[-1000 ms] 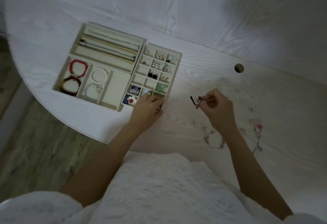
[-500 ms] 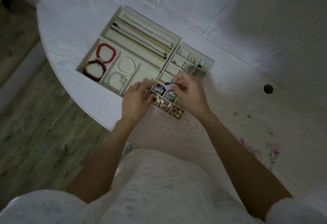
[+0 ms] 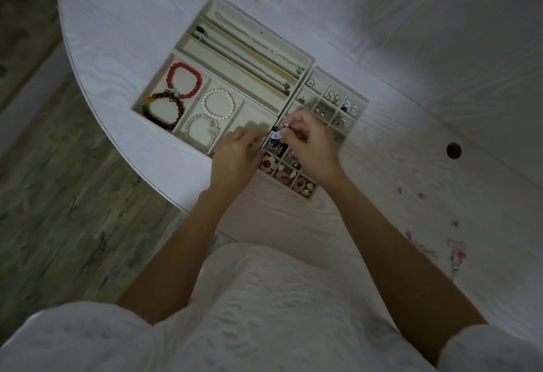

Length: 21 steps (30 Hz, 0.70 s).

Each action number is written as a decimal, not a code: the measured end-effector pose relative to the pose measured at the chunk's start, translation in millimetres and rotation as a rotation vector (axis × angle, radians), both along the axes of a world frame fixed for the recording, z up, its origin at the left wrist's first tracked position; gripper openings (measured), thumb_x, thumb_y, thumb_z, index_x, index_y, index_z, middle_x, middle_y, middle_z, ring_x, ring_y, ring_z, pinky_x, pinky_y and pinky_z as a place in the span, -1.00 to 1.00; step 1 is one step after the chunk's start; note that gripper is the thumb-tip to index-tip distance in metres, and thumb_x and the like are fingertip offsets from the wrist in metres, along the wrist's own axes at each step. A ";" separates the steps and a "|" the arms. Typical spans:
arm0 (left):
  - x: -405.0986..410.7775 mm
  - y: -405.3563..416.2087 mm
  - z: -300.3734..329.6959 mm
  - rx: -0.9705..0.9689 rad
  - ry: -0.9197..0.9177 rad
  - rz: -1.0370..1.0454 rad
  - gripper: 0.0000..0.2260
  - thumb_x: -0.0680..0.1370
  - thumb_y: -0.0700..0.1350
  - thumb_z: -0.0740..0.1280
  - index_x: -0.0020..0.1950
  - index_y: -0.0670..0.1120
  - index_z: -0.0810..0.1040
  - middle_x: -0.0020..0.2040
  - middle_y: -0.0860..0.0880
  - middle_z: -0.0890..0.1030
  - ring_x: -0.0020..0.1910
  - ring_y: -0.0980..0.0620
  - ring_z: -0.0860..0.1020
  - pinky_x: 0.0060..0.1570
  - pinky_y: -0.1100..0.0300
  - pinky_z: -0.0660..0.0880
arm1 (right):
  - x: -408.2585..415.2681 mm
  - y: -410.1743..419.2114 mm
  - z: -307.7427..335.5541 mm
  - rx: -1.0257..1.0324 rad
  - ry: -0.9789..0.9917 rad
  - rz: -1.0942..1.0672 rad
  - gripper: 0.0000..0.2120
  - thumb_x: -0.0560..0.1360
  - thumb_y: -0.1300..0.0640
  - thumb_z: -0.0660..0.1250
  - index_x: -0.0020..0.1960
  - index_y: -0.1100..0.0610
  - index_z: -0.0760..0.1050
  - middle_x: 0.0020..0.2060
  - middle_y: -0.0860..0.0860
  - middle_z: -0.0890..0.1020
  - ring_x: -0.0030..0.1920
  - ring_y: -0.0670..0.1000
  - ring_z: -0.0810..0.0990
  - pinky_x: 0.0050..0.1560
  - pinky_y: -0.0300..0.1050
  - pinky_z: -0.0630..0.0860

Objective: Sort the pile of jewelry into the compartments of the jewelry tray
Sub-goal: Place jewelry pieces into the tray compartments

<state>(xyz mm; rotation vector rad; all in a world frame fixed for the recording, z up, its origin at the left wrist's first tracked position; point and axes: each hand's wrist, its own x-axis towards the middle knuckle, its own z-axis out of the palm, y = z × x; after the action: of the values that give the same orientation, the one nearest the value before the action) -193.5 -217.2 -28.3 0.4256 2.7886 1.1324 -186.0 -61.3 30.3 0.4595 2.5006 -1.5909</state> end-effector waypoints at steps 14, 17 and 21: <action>-3.6 1.1 0.1 0.002 -0.002 0.002 -0.73 0.45 -0.22 0.43 0.14 -0.11 0.61 -0.05 -0.11 0.60 -0.08 -0.12 0.55 -0.15 0.17 0.42 | 5.3 -0.4 12.7 -0.106 0.007 -0.066 -0.89 0.52 0.29 0.29 -0.06 0.10 0.45 -0.07 -0.02 0.61 -0.01 -0.02 0.61 0.03 -0.08 0.56; -3.3 2.0 0.7 0.001 0.007 0.003 -0.74 0.45 -0.24 0.43 0.13 -0.12 0.61 -0.06 -0.12 0.60 -0.09 -0.12 0.56 -0.16 0.19 0.41 | 5.3 -0.2 4.9 -0.073 -0.007 -0.061 -0.91 0.52 0.27 0.30 -0.04 0.10 0.47 -0.07 -0.09 0.59 -0.03 -0.14 0.59 0.03 -0.21 0.54; -2.6 2.0 1.3 0.000 0.006 0.005 -0.73 0.44 -0.25 0.43 0.13 -0.13 0.61 -0.07 -0.12 0.60 -0.10 -0.11 0.56 -0.17 0.21 0.40 | 3.1 -1.6 -11.1 0.025 -0.044 -0.006 -0.92 0.50 0.25 0.32 -0.03 0.12 0.49 -0.06 -0.03 0.62 -0.02 -0.14 0.58 -0.01 -0.33 0.47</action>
<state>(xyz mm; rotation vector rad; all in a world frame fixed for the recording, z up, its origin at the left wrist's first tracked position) -196.0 -215.2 -27.0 0.4231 2.7962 1.1345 -182.9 -62.9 19.3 0.4995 2.4918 -1.5365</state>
